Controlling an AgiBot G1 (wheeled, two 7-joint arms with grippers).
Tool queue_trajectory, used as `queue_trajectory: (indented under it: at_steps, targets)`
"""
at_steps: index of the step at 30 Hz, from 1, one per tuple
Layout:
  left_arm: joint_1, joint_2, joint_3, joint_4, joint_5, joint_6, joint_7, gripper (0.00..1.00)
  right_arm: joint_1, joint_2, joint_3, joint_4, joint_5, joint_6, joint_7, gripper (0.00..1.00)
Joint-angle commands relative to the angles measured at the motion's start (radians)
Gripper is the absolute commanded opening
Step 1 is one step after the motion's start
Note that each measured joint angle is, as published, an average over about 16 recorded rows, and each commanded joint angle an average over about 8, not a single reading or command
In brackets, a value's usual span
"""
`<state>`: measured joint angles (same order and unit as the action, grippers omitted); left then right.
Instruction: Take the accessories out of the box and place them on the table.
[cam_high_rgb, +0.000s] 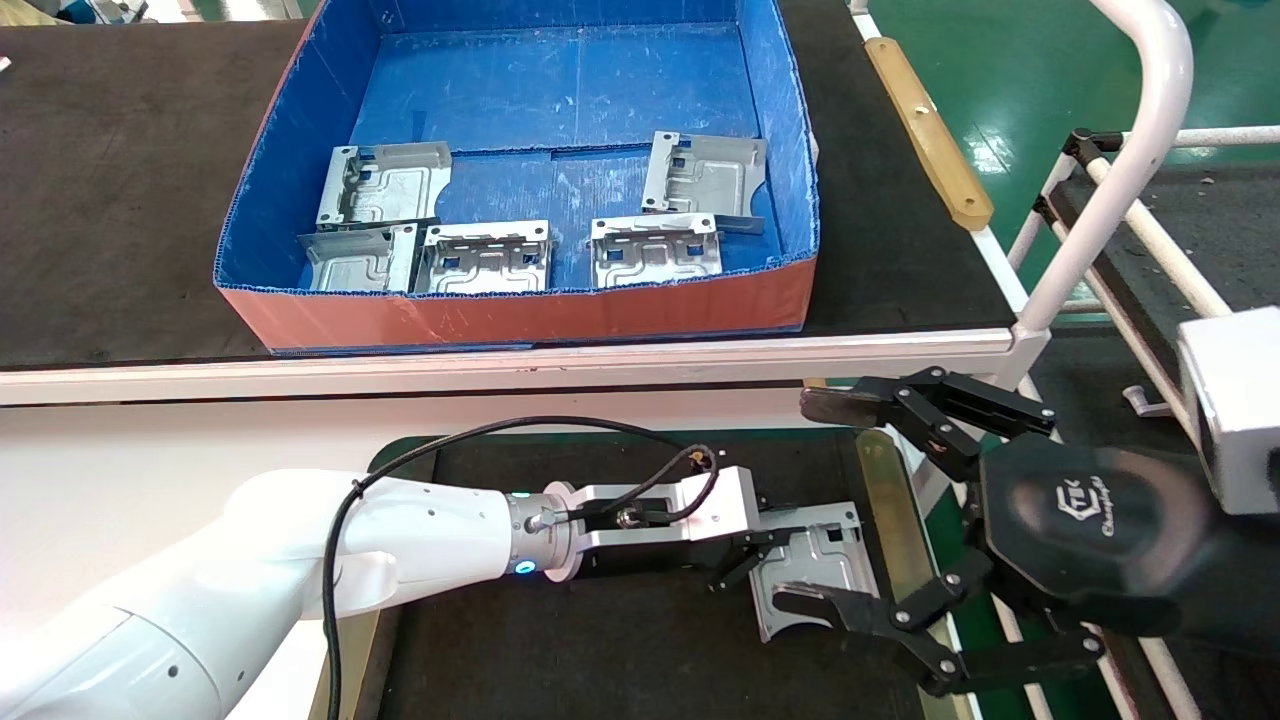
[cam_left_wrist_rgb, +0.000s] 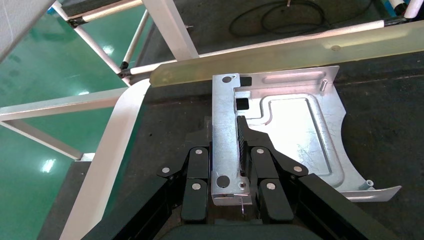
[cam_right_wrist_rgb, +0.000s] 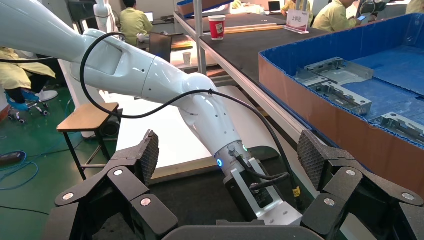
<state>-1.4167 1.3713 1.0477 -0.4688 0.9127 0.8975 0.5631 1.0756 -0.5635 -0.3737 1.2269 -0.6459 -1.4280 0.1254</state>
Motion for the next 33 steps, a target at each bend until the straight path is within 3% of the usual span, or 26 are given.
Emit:
queue_trajectory:
  at_steps: [1, 4, 5, 27, 33]
  targets:
    - [0.001, 0.000, 0.017, -0.008, -0.019, -0.010, 0.000, 0.62, 0.000, 0.000, 0.000, 0.000, 0.000, 0.000, 0.000, 1.00]
    - [0.001, 0.000, 0.027, -0.011, -0.029, -0.017, 0.001, 0.98, 0.000, 0.000, 0.000, 0.000, 0.000, 0.000, 0.000, 1.00]
    - [0.002, 0.000, 0.029, -0.012, -0.032, -0.019, 0.001, 1.00, 0.000, 0.000, 0.000, 0.000, 0.000, 0.000, 0.000, 1.00]
    - [0.003, -0.001, 0.014, -0.011, -0.019, -0.007, -0.002, 1.00, 0.000, 0.000, 0.000, 0.000, 0.000, 0.000, 0.000, 1.00]
    - [0.017, -0.034, -0.020, -0.046, -0.025, 0.020, -0.035, 1.00, 0.000, 0.000, 0.000, 0.000, 0.000, 0.000, 0.000, 1.00]
